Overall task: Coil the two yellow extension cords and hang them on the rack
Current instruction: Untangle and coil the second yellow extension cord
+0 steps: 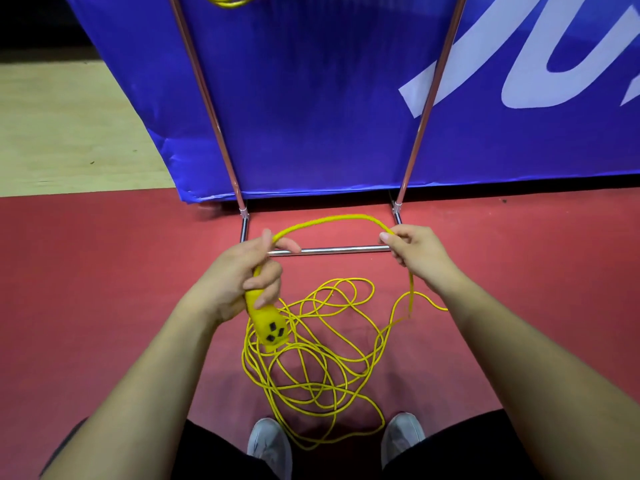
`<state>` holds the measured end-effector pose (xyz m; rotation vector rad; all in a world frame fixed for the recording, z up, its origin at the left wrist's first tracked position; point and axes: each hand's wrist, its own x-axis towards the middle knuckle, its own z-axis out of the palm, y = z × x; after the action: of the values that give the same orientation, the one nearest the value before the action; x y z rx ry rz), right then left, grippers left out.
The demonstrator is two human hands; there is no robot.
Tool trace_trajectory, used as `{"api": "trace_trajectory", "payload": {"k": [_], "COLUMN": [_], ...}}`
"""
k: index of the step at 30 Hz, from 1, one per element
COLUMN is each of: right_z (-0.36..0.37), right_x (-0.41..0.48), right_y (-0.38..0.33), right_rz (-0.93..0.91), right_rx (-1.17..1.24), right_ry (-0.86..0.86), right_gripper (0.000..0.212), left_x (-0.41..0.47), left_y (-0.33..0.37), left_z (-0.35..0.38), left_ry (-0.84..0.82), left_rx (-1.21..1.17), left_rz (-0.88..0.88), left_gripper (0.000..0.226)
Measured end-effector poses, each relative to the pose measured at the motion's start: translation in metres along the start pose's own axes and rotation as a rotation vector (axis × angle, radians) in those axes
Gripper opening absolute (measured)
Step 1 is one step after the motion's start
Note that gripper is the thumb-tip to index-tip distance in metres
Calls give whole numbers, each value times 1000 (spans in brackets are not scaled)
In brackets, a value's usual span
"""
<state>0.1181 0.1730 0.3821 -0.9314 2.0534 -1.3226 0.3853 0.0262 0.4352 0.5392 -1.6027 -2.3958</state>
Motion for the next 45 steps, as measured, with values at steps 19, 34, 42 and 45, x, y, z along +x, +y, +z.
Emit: {"api": "trace_trajectory", "payload": {"k": [19, 34, 42, 45], "right_z": [11, 14, 26, 49], "right_x": [-31, -24, -33, -42], "right_y": [-49, -35, -68, -78], "right_rz": [79, 11, -124, -244], "right_rx": [-461, 191, 44, -10], "right_ry": [-827, -459, -493, -500], "right_gripper": [22, 9, 5, 6], "left_x": [9, 8, 5, 6], "left_y": [-5, -11, -7, -16], "left_z": [-5, 10, 13, 15], "left_ry": [301, 22, -5, 3], "left_rx": [212, 80, 130, 201], "left_rz": [-57, -20, -196, -162], "left_gripper": [28, 42, 46, 37]}}
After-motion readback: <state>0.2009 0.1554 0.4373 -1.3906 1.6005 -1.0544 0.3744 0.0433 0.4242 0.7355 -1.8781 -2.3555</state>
